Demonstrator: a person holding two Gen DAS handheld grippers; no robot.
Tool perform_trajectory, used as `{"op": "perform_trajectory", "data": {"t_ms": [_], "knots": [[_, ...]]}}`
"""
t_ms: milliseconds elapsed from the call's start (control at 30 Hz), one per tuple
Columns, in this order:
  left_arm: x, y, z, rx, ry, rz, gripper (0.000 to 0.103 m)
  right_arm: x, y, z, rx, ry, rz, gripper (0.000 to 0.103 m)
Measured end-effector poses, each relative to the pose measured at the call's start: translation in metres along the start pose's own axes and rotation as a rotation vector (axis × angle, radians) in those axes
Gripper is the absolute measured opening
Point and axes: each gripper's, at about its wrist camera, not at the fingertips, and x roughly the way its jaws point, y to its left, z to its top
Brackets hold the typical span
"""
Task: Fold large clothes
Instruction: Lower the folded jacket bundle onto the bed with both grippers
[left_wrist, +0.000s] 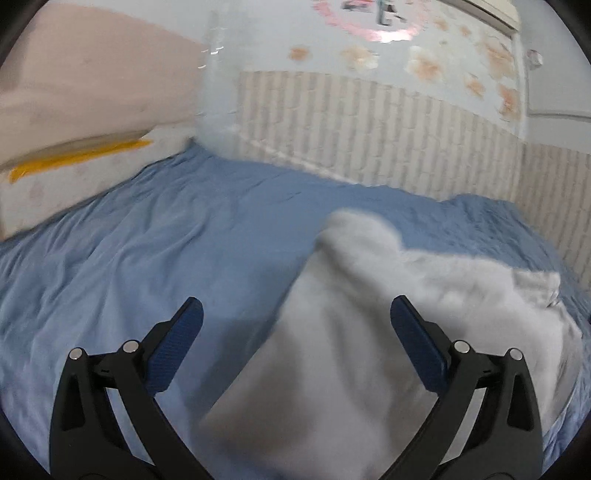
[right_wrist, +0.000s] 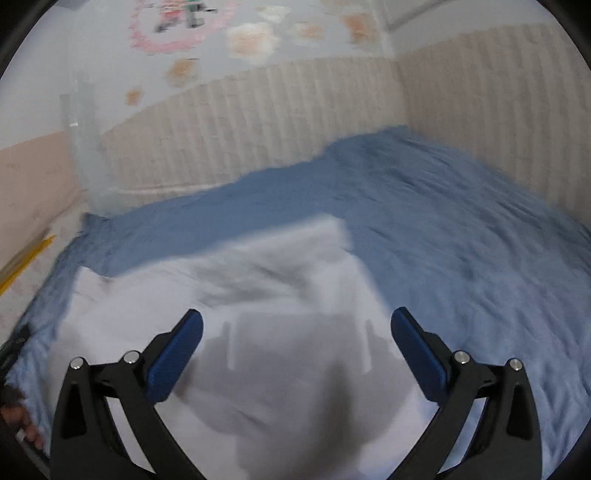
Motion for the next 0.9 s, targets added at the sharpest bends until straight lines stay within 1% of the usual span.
{"op": "perform_trajectory", "data": {"t_ms": [33, 67, 100, 133, 233, 267, 333, 367, 400, 433, 533, 667, 700, 767, 833, 900], "knots": [[0.001, 0.006, -0.009, -0.011, 0.034, 0.001, 0.100, -0.002, -0.024, -0.013, 0.101, 0.031, 0.018, 0.101], [0.006, 0.012, -0.021, -0.016, 0.101, -0.006, 0.100, -0.001, -0.040, -0.022, 0.164, 0.053, 0.038, 0.101], [0.008, 0.016, -0.029, -0.018, 0.141, -0.014, 0.100, 0.001, -0.051, -0.031, 0.193, 0.082, 0.051, 0.101], [0.007, 0.017, -0.031, -0.012, 0.143, -0.011, 0.100, 0.004, -0.052, -0.034, 0.170, 0.094, 0.045, 0.101], [-0.011, 0.013, -0.032, 0.050, 0.088, 0.027, 0.100, 0.012, -0.045, -0.044, 0.058, 0.126, 0.056, 0.101], [-0.015, 0.010, -0.035, 0.065, 0.094, 0.027, 0.100, 0.017, -0.043, -0.048, 0.037, 0.149, 0.064, 0.101], [-0.012, 0.007, -0.043, 0.080, 0.159, 0.006, 0.100, 0.030, -0.042, -0.056, 0.018, 0.205, 0.062, 0.101], [-0.003, 0.008, -0.049, 0.086, 0.216, 0.003, 0.100, 0.037, -0.043, -0.059, 0.021, 0.234, 0.058, 0.101], [0.006, 0.008, -0.053, 0.090, 0.261, 0.010, 0.100, 0.047, -0.049, -0.061, 0.042, 0.270, 0.075, 0.101], [0.014, 0.013, -0.057, 0.087, 0.293, 0.030, 0.100, 0.054, -0.050, -0.063, 0.060, 0.286, 0.091, 0.102], [0.024, 0.021, -0.061, 0.024, 0.334, 0.002, 0.100, 0.065, -0.058, -0.064, 0.085, 0.308, 0.119, 0.102], [0.032, 0.016, -0.067, 0.033, 0.372, -0.023, 0.100, 0.076, -0.054, -0.064, 0.052, 0.330, 0.113, 0.100], [0.034, 0.016, -0.068, 0.024, 0.384, -0.036, 0.100, 0.078, -0.055, -0.062, 0.042, 0.336, 0.117, 0.096], [0.041, 0.019, -0.071, -0.011, 0.406, -0.062, 0.100, 0.078, -0.052, -0.059, 0.031, 0.328, 0.134, 0.084], [0.045, 0.022, -0.072, -0.041, 0.414, -0.076, 0.100, 0.075, -0.049, -0.052, 0.009, 0.312, 0.160, 0.053], [0.043, 0.022, -0.072, -0.041, 0.411, -0.070, 0.100, 0.074, -0.046, -0.046, -0.013, 0.295, 0.184, 0.036]]}}
